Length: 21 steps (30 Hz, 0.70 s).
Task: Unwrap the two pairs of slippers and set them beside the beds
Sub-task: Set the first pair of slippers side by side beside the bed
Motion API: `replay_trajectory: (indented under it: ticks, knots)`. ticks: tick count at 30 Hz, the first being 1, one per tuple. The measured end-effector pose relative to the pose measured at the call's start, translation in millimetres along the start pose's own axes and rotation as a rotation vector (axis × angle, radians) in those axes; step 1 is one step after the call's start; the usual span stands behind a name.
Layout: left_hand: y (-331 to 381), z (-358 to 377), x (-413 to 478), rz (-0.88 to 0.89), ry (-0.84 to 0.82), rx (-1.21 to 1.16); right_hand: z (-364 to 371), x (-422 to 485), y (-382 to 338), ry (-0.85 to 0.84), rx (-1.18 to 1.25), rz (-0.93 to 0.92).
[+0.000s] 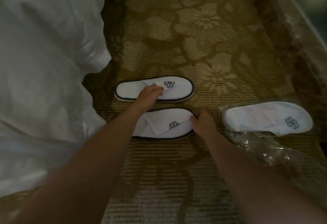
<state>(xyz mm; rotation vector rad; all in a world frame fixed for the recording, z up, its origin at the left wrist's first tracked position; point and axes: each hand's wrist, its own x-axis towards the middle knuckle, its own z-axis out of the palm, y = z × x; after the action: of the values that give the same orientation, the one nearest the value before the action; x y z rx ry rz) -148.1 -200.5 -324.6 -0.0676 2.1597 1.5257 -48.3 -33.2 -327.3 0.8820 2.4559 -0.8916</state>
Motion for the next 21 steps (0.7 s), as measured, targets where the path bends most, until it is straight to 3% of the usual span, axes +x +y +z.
replay_trajectory:
  ticks: [7, 21]
  knots:
    - [3, -3, 2, 0.063, 0.030, 0.034, 2, -2, 7, 0.023, -0.113, 0.088]
    - [7, -7, 15, 0.090, 0.033, 0.080, -1, 6, 3, 0.056, -0.087, 0.072]
